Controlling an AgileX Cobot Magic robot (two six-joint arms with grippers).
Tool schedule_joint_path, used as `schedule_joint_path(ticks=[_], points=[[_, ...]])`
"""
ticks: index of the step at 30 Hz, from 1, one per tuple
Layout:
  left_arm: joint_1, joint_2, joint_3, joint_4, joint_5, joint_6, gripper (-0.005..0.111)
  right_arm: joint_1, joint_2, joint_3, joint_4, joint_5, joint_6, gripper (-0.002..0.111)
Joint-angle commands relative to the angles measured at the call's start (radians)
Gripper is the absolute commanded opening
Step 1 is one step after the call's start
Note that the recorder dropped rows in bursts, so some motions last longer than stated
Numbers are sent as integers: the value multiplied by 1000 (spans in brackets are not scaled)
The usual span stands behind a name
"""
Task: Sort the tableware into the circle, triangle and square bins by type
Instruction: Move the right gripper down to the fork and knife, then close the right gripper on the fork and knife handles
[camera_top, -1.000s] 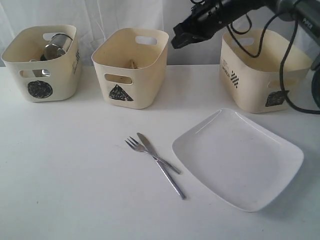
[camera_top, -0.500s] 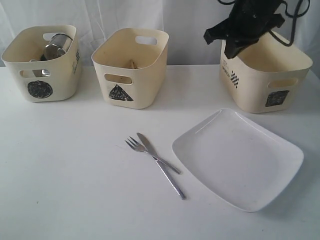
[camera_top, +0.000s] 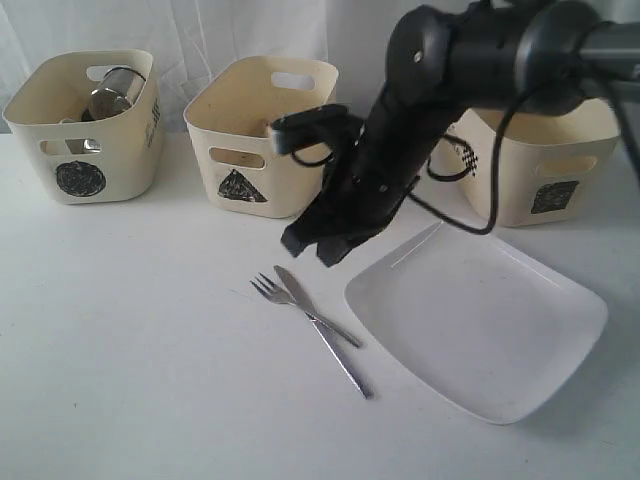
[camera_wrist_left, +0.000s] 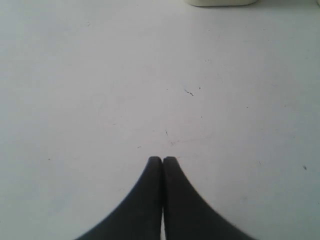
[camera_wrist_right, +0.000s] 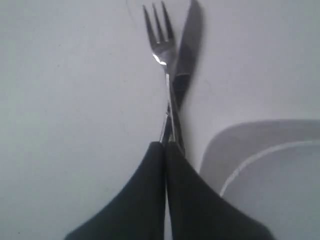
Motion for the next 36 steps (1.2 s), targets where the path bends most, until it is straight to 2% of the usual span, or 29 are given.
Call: schedule_joint_path(ticks=[1,5,10,14,18,23,29,36], points=[[-5,-5,1,2,14,0,1,60,57,4,5,-110,-156,0],[-5,-5,1,2,14,0,1,64,93,4,5,-140,-142,3],[-5,-5,1,2,14,0,1,80,116,4,3,-25,-64,24],[-5,-5,1,2,14,0,1,98,135,4,-12,-47,-64,35],[-5,-5,1,2,14,0,1,102,169,4,-56,-120,-64,35],[-5,-5,1,2,14,0,1,102,202,4,-61,-127,-61,35],[-5,-5,1,2,14,0,1,102,210,4,-190,-154,95,35],[-5,-5,1,2,14,0,1,102,210,4,-194,-161,97,30]])
